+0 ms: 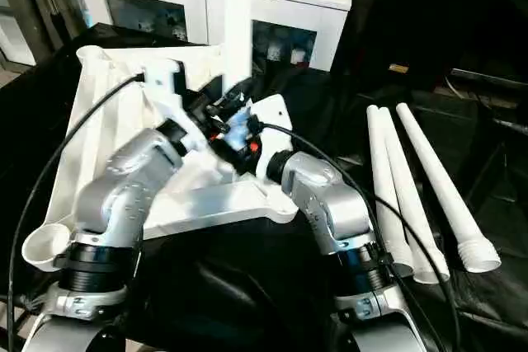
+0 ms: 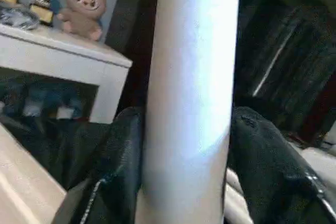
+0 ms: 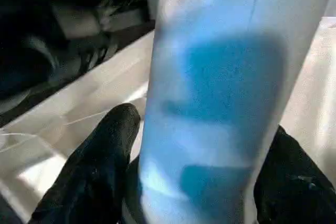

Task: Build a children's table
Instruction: Insert table leg to table base

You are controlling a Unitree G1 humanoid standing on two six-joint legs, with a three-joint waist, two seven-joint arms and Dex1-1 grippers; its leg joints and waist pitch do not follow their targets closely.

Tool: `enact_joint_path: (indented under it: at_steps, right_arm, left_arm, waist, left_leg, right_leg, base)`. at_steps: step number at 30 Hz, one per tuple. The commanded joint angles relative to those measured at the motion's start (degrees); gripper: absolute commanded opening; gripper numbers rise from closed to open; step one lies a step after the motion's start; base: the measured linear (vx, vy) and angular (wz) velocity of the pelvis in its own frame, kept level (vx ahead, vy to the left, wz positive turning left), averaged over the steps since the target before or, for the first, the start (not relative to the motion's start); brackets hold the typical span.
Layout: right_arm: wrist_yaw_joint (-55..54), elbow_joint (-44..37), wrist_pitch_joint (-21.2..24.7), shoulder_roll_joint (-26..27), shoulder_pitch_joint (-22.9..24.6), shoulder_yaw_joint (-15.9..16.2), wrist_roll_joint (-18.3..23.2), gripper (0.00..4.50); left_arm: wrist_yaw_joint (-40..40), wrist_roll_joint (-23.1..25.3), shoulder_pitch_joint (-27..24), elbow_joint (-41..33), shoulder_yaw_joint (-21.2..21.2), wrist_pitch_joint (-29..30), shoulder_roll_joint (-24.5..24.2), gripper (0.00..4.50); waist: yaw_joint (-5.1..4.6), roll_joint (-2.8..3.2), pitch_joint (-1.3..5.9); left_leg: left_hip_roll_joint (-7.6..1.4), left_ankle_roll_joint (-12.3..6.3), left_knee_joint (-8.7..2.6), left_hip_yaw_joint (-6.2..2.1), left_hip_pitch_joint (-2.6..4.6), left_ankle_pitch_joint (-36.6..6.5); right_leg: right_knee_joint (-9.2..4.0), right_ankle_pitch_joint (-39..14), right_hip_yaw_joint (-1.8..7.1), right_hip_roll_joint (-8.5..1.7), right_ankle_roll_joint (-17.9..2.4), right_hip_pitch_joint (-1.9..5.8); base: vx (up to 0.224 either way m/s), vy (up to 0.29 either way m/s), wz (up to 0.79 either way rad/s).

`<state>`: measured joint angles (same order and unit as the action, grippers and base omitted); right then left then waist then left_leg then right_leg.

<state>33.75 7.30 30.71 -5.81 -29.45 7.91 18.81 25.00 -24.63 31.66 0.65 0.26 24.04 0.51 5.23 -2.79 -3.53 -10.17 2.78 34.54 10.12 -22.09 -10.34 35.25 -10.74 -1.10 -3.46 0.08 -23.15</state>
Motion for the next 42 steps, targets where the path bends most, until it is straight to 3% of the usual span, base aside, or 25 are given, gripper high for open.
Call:
enact_joint_path:
  at_steps: [1, 2, 5, 6, 9, 15, 16, 19, 20, 21, 22, 23, 28, 32, 33, 34, 42]
  right_arm:
    - [4.65, -3.10, -0.08, -1.82, 1.06, -0.68, 3.13, 2.60]
    - [7.89, -4.64, 0.43, -2.86, 1.86, -1.31, 5.46, 2.60]
    - [10.20, -5.89, 0.95, -3.88, 2.51, -1.86, 7.15, 2.60]
    - [13.48, -7.10, 1.27, -5.37, 3.40, -2.07, 8.76, 2.60]
    - [18.23, -8.56, 1.95, -7.63, 4.64, -2.26, 11.07, 2.60]
    - [30.69, -12.90, 5.37, -15.66, 8.89, -0.57, 16.27, 2.59]
    - [31.40, -13.03, 5.46, -16.36, 9.21, -0.27, 16.24, 2.59]
    - [32.36, -13.16, 5.95, -17.44, 9.60, -0.02, 16.43, 2.59]
    - [32.94, -13.32, 6.29, -18.00, 9.79, 0.06, 16.70, 2.59]
    - [33.54, -13.54, 6.66, -18.65, 10.07, 0.23, 16.92, 2.59]
    - [33.91, -13.69, 6.87, -19.07, 10.24, 0.34, 17.07, 2.59]
    - [34.81, -13.99, 6.94, -20.14, 10.76, 0.84, 16.94, 2.59]
    - [35.66, -14.02, 6.95, -21.07, 11.08, 1.27, 16.45, 2.59]
    - [35.71, -13.71, 6.75, -21.09, 10.95, 1.42, 16.24, 2.51]
    - [35.65, -13.69, 6.74, -21.11, 10.91, 1.40, 16.40, 2.51]
    - [35.65, -13.68, 6.81, -21.19, 10.86, 1.33, 16.60, 2.51]
    - [35.71, -13.35, 6.31, -21.46, 10.75, 1.33, 16.25, 2.51]
  left_arm:
    - [3.56, -2.56, -0.55, -1.79, -0.22, 1.30, -0.65, 3.09]
    - [5.73, -4.71, -0.51, -1.80, 0.53, 2.13, -1.18, 3.09]
    - [8.32, -7.39, -0.28, -1.30, 1.52, 3.44, -1.84, 3.36]
    - [12.88, -11.48, -0.21, -1.24, 2.36, 6.48, -3.11, 3.50]
    - [18.42, -16.96, 0.01, -0.87, 3.46, 11.02, -4.77, 3.50]
    - [26.80, -28.38, 2.72, 4.11, 6.19, 22.04, -6.21, 3.50]
    - [27.40, -29.86, 3.19, 4.35, 6.61, 23.10, -6.13, 3.50]
    - [29.10, -32.56, 3.83, 3.93, 6.87, 24.91, -6.54, 3.50]
    - [30.02, -33.87, 4.07, 3.72, 6.95, 26.04, -6.91, 3.50]
    - [31.01, -34.55, 4.15, 3.10, 6.44, 27.03, -7.42, 3.50]
    - [31.59, -34.88, 4.18, 2.72, 6.07, 27.67, -7.75, 3.21]
    - [32.86, -33.99, 4.01, 1.78, 4.48, 28.34, -8.50, 3.21]
    - [33.51, -31.80, 3.67, 0.80, 2.11, 28.12, -8.87, 2.79]
    - [32.78, -32.17, 3.50, 1.28, 2.56, 27.32, -8.39, 2.62]
    - [32.78, -32.49, 3.48, 1.32, 2.76, 27.55, -8.47, 2.40]
    - [32.91, -32.80, 3.43, 1.21, 2.86, 27.85, -8.62, 2.34]
    - [33.50, -32.72, 2.81, 0.36, 2.79, 27.86, -9.23, 1.99]
  waist:
    - [0.11, 0.23, 4.34]
    - [0.13, 0.37, 4.35]
    - [-0.08, 0.62, 4.30]
    - [0.01, 0.99, 4.27]
    - [-0.07, 0.88, 4.22]
    - [0.21, 2.47, 4.15]
    - [0.06, 1.93, 4.03]
    - [-0.03, 2.40, 4.05]
    - [-0.02, 2.26, 4.01]
    - [-0.05, 2.39, 4.01]
    - [-0.08, 2.29, 4.03]
    - [-0.03, 2.61, 4.06]
    - [-0.01, 2.91, 4.11]
    - [-0.04, 2.89, 4.20]
    - [-0.05, 2.87, 4.21]
    - [-0.05, 2.60, 4.24]
    - [0.00, 2.72, 4.21]
  left_leg:
    - [-2.45, -1.19, -3.67, -0.49, 1.29, -4.74]
    - [-2.41, -1.32, -3.67, -0.49, 1.32, -5.05]
    - [-2.42, -1.00, -3.74, -0.60, 1.26, -5.84]
    - [-2.44, -0.68, -3.78, -0.68, 1.32, -6.47]
    - [-2.24, -0.27, -3.78, -0.55, 1.41, -7.68]
    - [-2.11, -0.22, -3.61, -0.71, 1.63, -10.29]
    - [-2.07, -0.41, -3.68, -0.67, 1.38, -10.90]
    - [-2.10, -0.03, -3.68, -0.84, 1.24, -11.01]
    - [-2.12, -0.04, -3.71, -0.80, 1.30, -11.08]
    - [-2.04, -0.30, -3.64, -0.81, 1.26, -11.04]
    - [-2.03, -0.63, -3.62, -0.78, 1.24, -10.67]
    - [-2.14, -0.66, -3.62, -0.84, 1.32, -10.73]
    - [-2.34, -0.29, -3.73, -0.94, 1.30, -10.57]
    - [-2.25, -0.42, -3.68, -0.91, 1.26, -10.44]
    - [-2.23, -0.52, -3.64, -0.89, 1.25, -10.23]
    - [-2.20, -0.71, -3.62, -0.84, 1.20, -9.91]
    - [-2.23, -0.79, -3.62, -0.84, 1.26, -10.10]
  right_leg:
    - [-2.75, 0.22, 1.79, -3.71, -11.75, 3.10]
    - [-2.78, 0.54, 1.76, -3.58, -11.84, 3.16]
    - [-2.83, -0.18, 1.68, -3.60, -12.26, 3.10]
    - [-2.88, -1.32, 1.69, -3.65, -12.28, 3.10]
    - [-2.95, -2.35, 1.67, -3.38, -12.81, 3.02]
    - [-3.30, -4.73, 1.62, -3.28, -13.80, 3.14]
    - [-3.51, -5.97, 1.61, -3.34, -14.04, 3.25]
    - [-3.69, -8.82, 1.60, -3.58, -13.92, 3.24]
    - [-3.84, -9.54, 1.59, -3.61, -13.81, 3.23]
    - [-3.84, -10.12, 1.64, -3.51, -13.50, 3.29]
    - [-3.93, -10.71, 1.67, -3.47, -13.07, 3.25]
    - [-4.03, -11.35, 1.67, -3.48, -12.76, 3.13]
    - [-4.07, -12.47, 1.59, -3.52, -12.46, 2.98]
    - [-4.03, -11.59, 1.57, -3.50, -12.64, 3.02]
    - [-4.02, -11.12, 1.57, -3.49, -12.75, 3.04]
    - [-3.99, -10.73, 1.58, -3.50, -12.80, 3.10]
    - [-4.06, -11.86, 1.59, -3.52, -12.48, 2.99]
  base:
    - [0.000, 0.000, 0.00]
    - [0.000, 0.000, 0.00]
    - [0.000, 0.000, 0.00]
    - [0.000, 0.000, 0.00]
    - [0.000, 0.000, 0.00]
    - [0.000, 0.000, 0.00]
    - [0.000, 0.000, 0.00]
    - [0.000, 0.000, 0.00]
    - [0.000, 0.000, 0.00]
    - [0.000, 0.000, 0.00]
    - [0.000, 0.000, 0.00]
    - [0.000, 0.000, 0.00]
    - [0.000, 0.000, 0.00]
    - [0.000, 0.000, 0.00]
    - [0.000, 0.000, 0.00]
    - [0.000, 0.000, 0.00]
    - [0.000, 0.000, 0.00]
